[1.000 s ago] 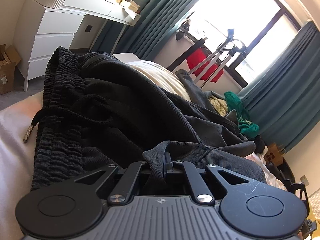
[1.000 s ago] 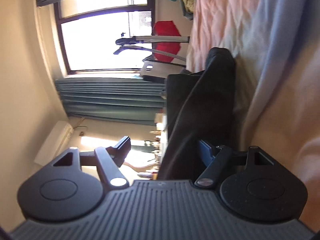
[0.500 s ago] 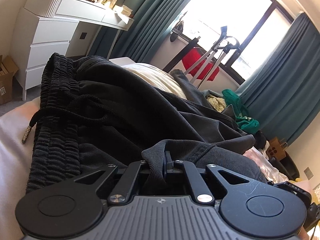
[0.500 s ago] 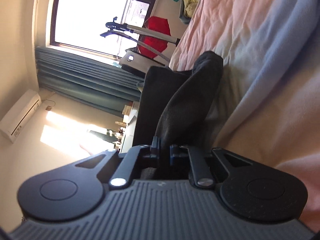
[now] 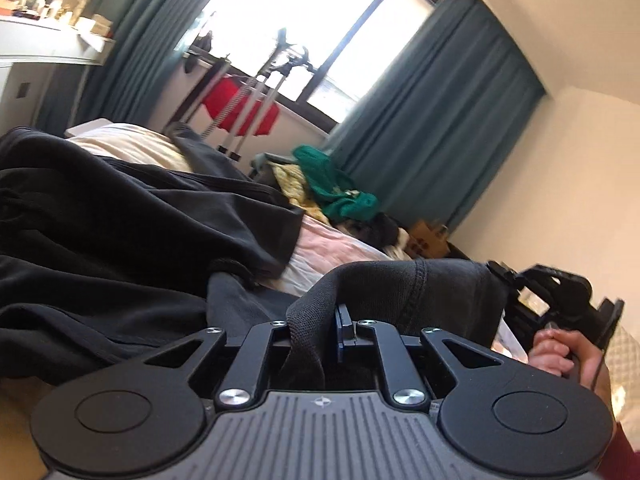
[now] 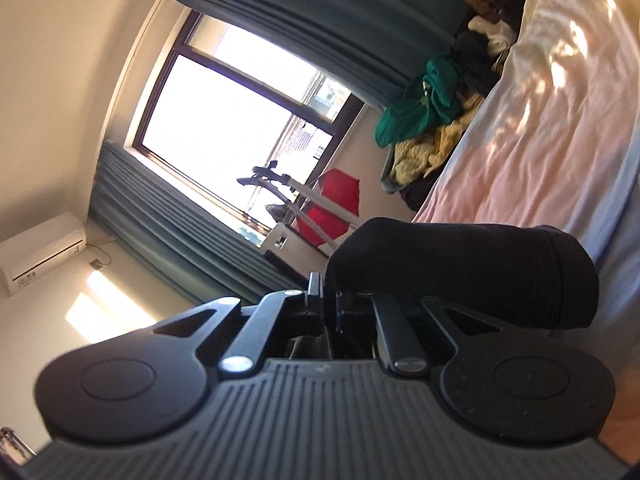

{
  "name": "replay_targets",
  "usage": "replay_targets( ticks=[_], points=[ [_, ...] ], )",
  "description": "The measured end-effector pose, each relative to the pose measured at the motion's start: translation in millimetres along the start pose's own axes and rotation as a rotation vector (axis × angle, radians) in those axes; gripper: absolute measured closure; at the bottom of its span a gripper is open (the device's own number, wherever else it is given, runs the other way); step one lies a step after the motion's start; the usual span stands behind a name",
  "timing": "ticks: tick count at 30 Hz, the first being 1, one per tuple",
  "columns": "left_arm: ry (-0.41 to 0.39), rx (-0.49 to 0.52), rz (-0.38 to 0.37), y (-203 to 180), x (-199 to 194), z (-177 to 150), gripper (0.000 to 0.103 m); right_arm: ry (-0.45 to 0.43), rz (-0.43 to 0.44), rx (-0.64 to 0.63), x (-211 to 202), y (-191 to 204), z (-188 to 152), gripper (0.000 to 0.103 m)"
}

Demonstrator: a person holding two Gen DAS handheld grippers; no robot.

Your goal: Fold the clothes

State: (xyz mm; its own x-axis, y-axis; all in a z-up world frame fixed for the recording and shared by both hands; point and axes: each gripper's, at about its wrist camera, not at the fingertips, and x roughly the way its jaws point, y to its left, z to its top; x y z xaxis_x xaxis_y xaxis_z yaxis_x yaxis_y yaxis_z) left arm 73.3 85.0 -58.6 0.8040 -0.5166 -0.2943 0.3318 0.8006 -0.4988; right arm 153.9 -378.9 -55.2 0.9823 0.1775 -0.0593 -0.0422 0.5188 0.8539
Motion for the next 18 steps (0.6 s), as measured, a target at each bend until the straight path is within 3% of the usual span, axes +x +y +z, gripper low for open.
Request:
replay_targets(
  ticks=[1, 2, 4, 7, 11, 13, 16, 18],
  points=[
    [0.008, 0.033, -0.017, -9.6, -1.7, -4.5, 0.071, -0.017, -0.018, -0.011, -8.5, -2.7, 7.8, 0.095],
    [0.015, 0.065, -0.035, -19.1, -3.4, -9.0, 0.064, -0.035, -0.037, -0.015, -17.2, -6.5, 15.0, 0.095],
    [0.026, 0.121, -0.052, -34.5, -7.8, -16.6, 0.064, -0.076, -0.082, -0.02, -36.5, -16.4, 26.9, 0.095],
    [0.045, 0.091, -0.059, -37.2, -15.7, -18.0, 0.061, -0.138, -0.163, -0.041, -68.1, -35.0, 43.4, 0.095],
    [0.029, 0.02, 0.018, -31.3, -30.7, -12.8, 0.059, -0.204, -0.309, -0.005, -108.2, -81.4, 51.0, 0.095],
    [0.023, -0.018, 0.08, -25.1, -38.4, -10.1, 0.057, -0.195, -0.373, 0.111, -120.8, -115.0, 50.6, 0.095],
    [0.049, -0.083, 0.154, -11.9, -45.3, -7.5, 0.055, -0.177, -0.323, 0.342, -134.3, -151.4, 41.3, 0.095],
    [0.072, -0.143, 0.192, -0.4, -47.8, -6.4, 0.05, -0.161, -0.332, 0.36, -136.5, -152.8, 37.5, 0.095]
  ],
)
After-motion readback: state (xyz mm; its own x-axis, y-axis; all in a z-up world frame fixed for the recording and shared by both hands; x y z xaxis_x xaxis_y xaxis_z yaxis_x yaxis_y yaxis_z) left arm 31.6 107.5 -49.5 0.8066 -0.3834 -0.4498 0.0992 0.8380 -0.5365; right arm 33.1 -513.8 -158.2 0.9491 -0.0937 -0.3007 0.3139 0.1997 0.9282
